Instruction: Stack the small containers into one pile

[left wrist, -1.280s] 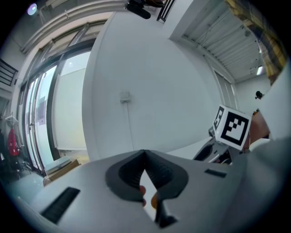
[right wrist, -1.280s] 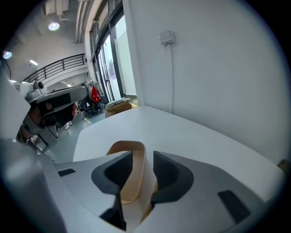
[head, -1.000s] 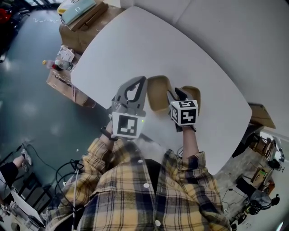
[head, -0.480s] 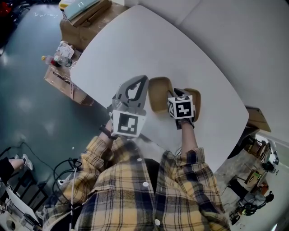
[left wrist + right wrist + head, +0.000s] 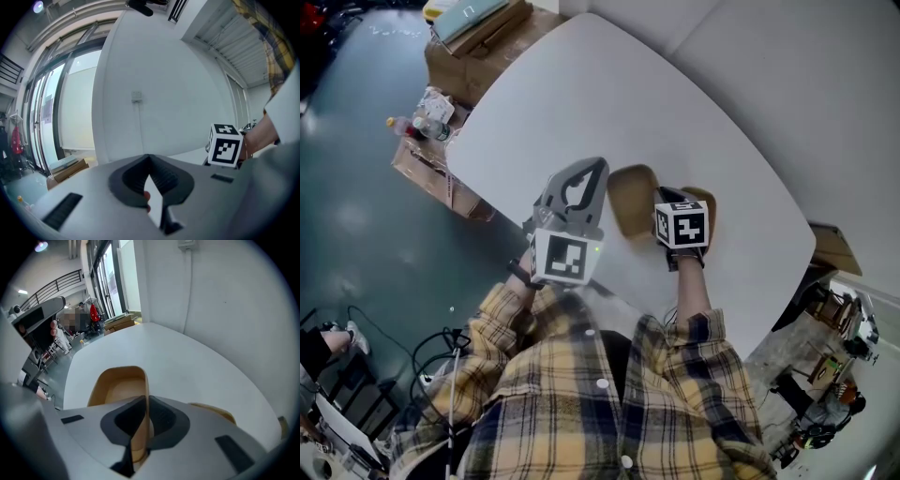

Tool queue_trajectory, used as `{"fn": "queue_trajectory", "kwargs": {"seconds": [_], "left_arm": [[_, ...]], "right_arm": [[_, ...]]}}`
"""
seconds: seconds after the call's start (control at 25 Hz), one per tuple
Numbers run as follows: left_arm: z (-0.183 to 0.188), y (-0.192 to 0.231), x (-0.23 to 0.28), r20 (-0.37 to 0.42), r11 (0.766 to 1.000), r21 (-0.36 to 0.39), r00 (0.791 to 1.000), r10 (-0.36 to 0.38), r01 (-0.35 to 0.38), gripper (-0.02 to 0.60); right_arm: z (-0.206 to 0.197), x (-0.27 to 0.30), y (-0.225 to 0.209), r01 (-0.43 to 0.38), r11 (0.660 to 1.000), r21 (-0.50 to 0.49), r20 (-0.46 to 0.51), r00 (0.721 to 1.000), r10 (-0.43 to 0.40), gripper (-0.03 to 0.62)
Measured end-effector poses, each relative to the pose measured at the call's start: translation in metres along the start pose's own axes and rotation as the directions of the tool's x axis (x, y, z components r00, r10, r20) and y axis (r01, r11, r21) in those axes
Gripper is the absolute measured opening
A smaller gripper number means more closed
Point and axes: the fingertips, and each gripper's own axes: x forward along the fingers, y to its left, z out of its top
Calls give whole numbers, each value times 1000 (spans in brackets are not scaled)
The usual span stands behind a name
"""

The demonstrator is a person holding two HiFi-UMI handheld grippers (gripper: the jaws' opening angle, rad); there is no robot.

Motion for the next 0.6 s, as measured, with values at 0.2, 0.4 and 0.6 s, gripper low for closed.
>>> {"fn": "queue_trajectory", "kwargs": {"seconds": [0.2, 0.4, 0.6], "left_arm": [[4, -3, 2, 12, 1000, 13, 1000, -6, 6, 18], [8, -11, 4, 18, 1000, 21, 1000, -21, 20, 18], [18, -22, 5, 40, 998, 40, 998, -39, 38, 17]], "right_arm": [[9, -12, 2, -27, 999, 23, 57, 998, 25, 31], [26, -32, 4, -41, 998, 43, 132, 991, 35, 28], [39, -61, 5, -58, 995, 81, 227, 973, 38, 26]]}}
